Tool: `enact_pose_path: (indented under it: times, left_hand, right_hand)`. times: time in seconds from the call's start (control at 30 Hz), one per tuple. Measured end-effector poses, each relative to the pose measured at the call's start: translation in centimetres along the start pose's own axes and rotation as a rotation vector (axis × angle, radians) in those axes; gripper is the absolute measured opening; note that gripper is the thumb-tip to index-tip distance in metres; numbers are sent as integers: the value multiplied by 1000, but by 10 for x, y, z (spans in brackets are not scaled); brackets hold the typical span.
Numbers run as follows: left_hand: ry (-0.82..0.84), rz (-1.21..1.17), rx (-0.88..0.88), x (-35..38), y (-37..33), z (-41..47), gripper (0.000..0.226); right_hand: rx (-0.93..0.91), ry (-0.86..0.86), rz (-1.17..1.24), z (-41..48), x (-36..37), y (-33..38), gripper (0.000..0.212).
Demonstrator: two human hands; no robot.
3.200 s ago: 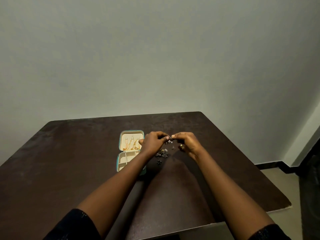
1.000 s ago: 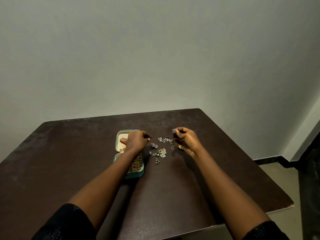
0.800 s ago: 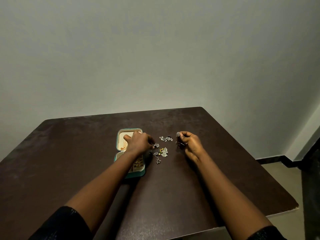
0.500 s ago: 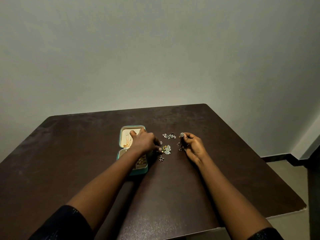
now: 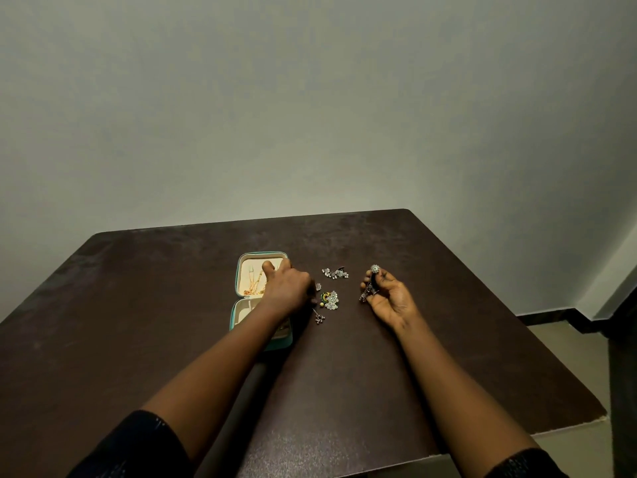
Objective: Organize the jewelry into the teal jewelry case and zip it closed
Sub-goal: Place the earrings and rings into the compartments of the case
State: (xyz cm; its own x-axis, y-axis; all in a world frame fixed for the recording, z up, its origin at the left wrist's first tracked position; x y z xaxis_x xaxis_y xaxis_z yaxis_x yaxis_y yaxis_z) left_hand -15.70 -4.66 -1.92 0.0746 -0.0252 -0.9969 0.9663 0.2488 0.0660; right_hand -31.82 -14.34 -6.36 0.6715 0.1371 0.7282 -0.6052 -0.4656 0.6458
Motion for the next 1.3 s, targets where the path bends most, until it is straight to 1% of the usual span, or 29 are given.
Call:
enact_pose_path:
  times: [0.13, 0.2, 0.27, 0.33, 0.43, 0.57, 0.67, 0.77, 0.87, 1.0, 1.07, 1.2, 1.3]
  left_hand:
    - [-28, 7, 11, -1, -2, -3, 23]
    - [-73, -122, -40, -3, -2, -4, 18]
    - [-106, -359, -128, -2, 2, -1, 15]
    - [-109, -661, -169, 0, 9, 3, 11]
    - [-133, -1085, -104, -1, 13, 5, 8]
    - [-208, -1512, -124, -14, 8, -3, 13]
    - [-186, -1767, -179, -22, 6, -6, 17]
    - [-123, -1925, -172, -31, 7, -7, 17]
    - [-26, -2102, -187, -36, 9, -9, 18]
    - [53, -2338, -177, -43, 9, -13, 20]
    - [72, -2415, -164, -48, 7, -16, 21]
    - [69, -2439, -129, -55, 7, -20, 23]
    - [-9, -2313, -95, -57, 7, -19, 21]
  right_hand:
    - [8, 12, -15, -4, 2, 2, 27]
    - [11, 32, -8, -6, 5, 4, 26]
    - [11, 59, -5, -8, 9, 7, 23]
    - [2, 84, -34, -9, 15, 11, 22]
    - [-16, 126, -99, -12, 28, 17, 21]
    - [-57, 168, -169, -16, 47, 23, 20]
    - [-89, 202, -233, -20, 59, 27, 19]
    - [-116, 229, -266, -25, 69, 31, 18]
    - [-143, 225, -287, -29, 79, 33, 17]
    - [-156, 210, -218, -34, 92, 35, 16]
    - [-149, 212, -195, -38, 98, 35, 16]
    - [-144, 244, -202, -44, 108, 36, 17]
    - [-145, 278, -232, -48, 113, 36, 16]
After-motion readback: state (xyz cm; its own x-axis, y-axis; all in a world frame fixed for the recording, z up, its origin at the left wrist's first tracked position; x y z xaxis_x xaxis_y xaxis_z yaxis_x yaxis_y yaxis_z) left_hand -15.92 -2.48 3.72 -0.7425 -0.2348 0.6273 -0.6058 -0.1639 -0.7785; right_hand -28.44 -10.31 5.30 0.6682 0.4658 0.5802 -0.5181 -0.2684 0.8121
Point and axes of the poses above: each hand's wrist, its own z-axis towards the middle knuckle, its own x-axis out of the palm, y = z × x, the point moved 1 cm from there along z, towards the middle knuckle
